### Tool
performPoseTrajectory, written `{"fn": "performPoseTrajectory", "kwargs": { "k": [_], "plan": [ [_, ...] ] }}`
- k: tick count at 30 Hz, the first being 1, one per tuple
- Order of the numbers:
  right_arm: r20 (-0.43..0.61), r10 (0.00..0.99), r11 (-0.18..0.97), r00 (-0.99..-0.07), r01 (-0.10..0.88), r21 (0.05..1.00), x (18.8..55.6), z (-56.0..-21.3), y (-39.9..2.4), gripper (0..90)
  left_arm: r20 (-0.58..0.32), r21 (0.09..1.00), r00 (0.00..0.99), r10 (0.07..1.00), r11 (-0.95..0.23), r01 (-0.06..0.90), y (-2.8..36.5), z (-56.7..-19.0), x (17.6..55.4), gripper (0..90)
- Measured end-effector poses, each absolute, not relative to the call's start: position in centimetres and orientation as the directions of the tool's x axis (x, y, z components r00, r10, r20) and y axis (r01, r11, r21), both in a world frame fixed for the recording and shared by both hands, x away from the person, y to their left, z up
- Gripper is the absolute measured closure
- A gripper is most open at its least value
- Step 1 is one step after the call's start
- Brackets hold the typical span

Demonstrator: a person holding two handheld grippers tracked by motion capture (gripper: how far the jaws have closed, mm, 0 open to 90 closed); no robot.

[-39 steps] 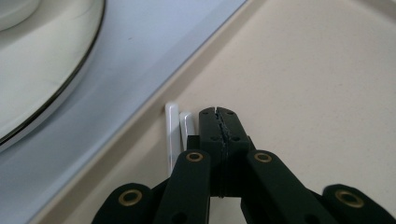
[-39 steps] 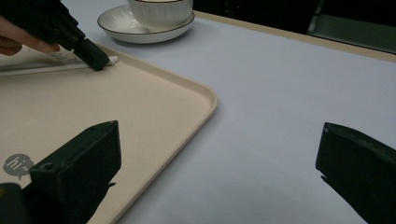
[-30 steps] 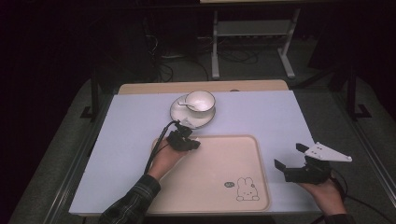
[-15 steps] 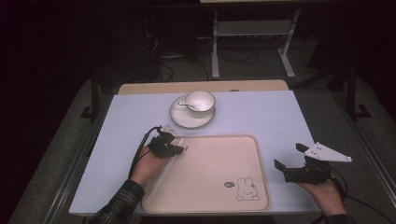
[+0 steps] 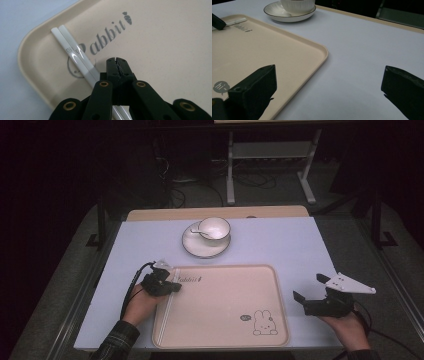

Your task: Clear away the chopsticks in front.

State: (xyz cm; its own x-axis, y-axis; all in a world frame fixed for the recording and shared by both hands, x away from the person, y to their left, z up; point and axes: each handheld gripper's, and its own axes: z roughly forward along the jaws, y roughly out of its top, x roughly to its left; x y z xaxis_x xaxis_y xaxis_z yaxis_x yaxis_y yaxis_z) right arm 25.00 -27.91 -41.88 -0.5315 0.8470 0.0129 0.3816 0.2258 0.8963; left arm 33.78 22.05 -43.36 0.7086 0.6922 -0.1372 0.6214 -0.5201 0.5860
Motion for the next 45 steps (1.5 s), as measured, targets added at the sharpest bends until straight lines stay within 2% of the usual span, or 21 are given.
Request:
{"fn": "performPoseTrajectory", "kwargs": {
  "k": [11,18,20,26,31,36,37,39,45],
  "plan": [
    [0.009,0.845,0.23,-0.535,0.379,0.896,25.0,-41.9,-27.9,0.0,-0.142,0.595,0.704,0.696,-0.508,0.622,22.6,-43.4,33.5,87.7],
    [0.009,0.844,0.231,-0.537,0.378,0.896,24.9,-41.9,-27.8,0.0,-0.122,0.612,0.718,0.686,-0.517,0.598,22.2,-43.4,33.4,79.7],
    [0.009,0.843,0.232,-0.538,0.379,0.896,24.9,-41.9,-27.8,0.0,-0.118,0.623,0.723,0.68,-0.517,0.588,22.2,-43.2,33.3,73.9],
    [0.013,0.842,0.229,-0.54,0.379,0.897,24.9,-41.9,-27.8,0.0,-0.094,0.741,0.725,0.682,-0.439,0.508,24.2,-40.5,31.2,52.9],
    [0.014,0.839,0.23,-0.543,0.38,0.896,24.9,-41.9,-27.7,0.0,-0.101,0.789,0.701,0.705,-0.373,0.489,26.7,-40.2,29.2,34.8],
    [0.014,0.839,0.23,-0.544,0.378,0.897,24.9,-41.9,-27.6,0.0,-0.076,0.821,0.678,0.731,-0.34,0.459,28.7,-40.1,27.5,21.4],
    [0.012,0.838,0.232,-0.545,0.377,0.897,24.9,-41.9,-27.6,0.0,-0.066,0.831,0.674,0.736,-0.334,0.445,29.2,-40.2,27.0,21.4],
    [0.012,0.835,0.233,-0.549,0.374,0.897,24.8,-41.9,-27.6,0.0,-0.061,0.841,0.657,0.751,-0.316,0.439,30.1,-40.4,26.3,15.5],
    [0.011,0.837,0.235,-0.547,0.377,0.896,24.8,-41.9,-27.6,0.0,-0.037,0.825,0.639,0.768,-0.338,0.454,30.9,-41.1,25.8,15.4]
  ]
}}
